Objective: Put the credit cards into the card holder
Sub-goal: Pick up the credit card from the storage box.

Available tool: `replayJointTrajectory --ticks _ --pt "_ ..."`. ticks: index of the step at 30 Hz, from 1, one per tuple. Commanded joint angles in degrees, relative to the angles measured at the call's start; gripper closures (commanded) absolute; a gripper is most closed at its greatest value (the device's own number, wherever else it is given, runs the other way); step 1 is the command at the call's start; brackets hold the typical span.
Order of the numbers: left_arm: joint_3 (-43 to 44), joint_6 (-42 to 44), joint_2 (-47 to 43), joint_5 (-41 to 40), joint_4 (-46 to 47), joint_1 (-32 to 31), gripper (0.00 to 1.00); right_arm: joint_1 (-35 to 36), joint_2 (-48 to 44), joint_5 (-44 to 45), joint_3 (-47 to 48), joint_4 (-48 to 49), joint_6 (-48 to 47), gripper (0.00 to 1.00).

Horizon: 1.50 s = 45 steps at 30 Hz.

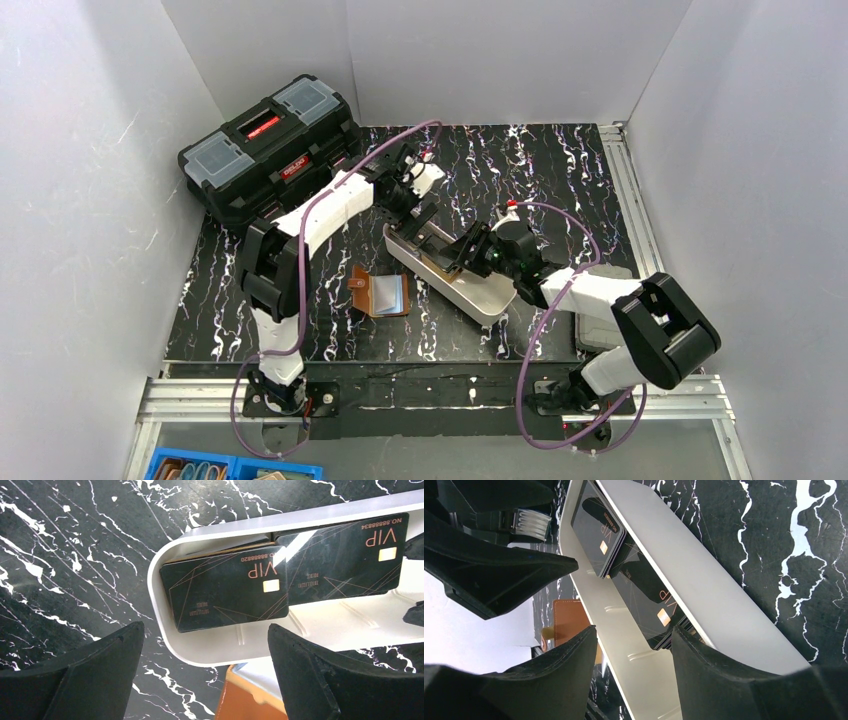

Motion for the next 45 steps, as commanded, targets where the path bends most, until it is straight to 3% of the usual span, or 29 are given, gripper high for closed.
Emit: replayJointTrajectory --ticks 1,9,22,29,45 --pt "0.5 0.4 -5.2 -0.1 -1.5 1.2 0.06 -0.2 -2.0 -0.4 3.0 2.2 -2.4 0.37" --pt "0.0 0.4 -6.3 0.0 -1.7 1.9 0.07 0.7 -5.2 -0.1 2.8 1.1 -4.0 0.37" --pt "-0.4 0.2 -7.6 0.4 -2.2 2.4 0.07 1.1 -0.9 7.3 3.8 -7.0 -2.6 0.35" --pt "-0.8 0.8 -8.3 -0.2 -2.2 2.6 0.07 1.7 2.0 7.1 5.8 -5.9 -3.0 0.35" --pt "-2.6 1.4 -9.1 -0.6 -1.5 2.9 0.07 3.8 -3.3 5.6 5.8 -0.9 -5.8 0.36"
